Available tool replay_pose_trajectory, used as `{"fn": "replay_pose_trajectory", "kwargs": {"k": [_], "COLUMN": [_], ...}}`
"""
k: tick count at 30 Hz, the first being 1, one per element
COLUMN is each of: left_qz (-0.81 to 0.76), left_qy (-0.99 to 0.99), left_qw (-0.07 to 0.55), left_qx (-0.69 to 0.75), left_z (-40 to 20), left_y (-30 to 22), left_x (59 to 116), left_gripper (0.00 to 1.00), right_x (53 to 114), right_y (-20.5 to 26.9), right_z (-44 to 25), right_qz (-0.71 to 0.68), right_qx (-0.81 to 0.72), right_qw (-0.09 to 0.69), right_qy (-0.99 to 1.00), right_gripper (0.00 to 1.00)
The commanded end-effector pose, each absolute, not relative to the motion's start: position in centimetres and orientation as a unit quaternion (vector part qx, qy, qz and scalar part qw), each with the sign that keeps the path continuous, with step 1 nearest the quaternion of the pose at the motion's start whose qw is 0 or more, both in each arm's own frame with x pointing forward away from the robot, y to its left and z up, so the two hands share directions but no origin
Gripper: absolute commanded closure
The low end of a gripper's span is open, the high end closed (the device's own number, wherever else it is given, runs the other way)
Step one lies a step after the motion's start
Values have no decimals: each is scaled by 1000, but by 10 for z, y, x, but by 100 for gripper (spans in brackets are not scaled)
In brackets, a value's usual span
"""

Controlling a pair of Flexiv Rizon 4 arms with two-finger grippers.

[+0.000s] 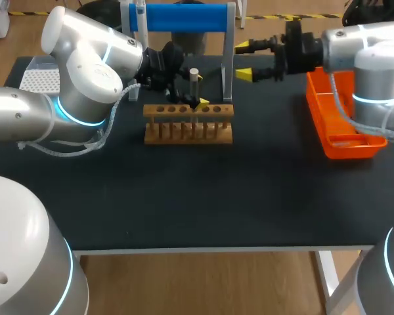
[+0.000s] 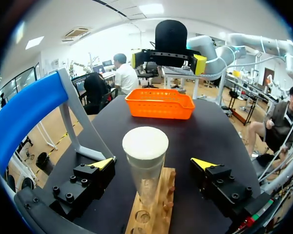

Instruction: Invert the test tube, pick up the pipette, mount the tip to pipette, aspirate from beaker and dispense into the tube, eject the tip, return the pipette, and cap with the stopper.

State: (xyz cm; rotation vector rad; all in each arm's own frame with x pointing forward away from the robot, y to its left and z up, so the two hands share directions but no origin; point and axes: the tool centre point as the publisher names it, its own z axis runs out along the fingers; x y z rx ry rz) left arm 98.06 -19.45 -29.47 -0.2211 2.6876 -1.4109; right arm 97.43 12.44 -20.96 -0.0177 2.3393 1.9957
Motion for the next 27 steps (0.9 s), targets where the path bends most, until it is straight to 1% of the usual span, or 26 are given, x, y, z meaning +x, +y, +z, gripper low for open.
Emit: {"fn": "replay_pose_trajectory", "kwargs": {"k": [1,10,12,21,27], "left_qz": [-462,-462,-462,-462,-463], "left_qy": [883,883,883,883,880], "left_qw": [48,48,48,48,57], "left_qx": [-72,-72,-72,-72,-87], "left_z": [-294,-294,-294,-294,-294], "left_y": [-194,-194,-194,-194,-183], "left_x": [981,981,981,981,975], "left_gripper": [0,0,0,0,0], "right_x": [959,951,950,949,949], "right_y": [98,69,68,67,67], "right_z": [-213,-244,-248,-249,-249], "right_qz": [640,621,610,608,608], "right_qx": [19,52,59,61,61], "right_qw": [55,53,65,61,61], "right_qy": [766,781,788,790,790], "right_gripper": [0,0,0,0,0]}}
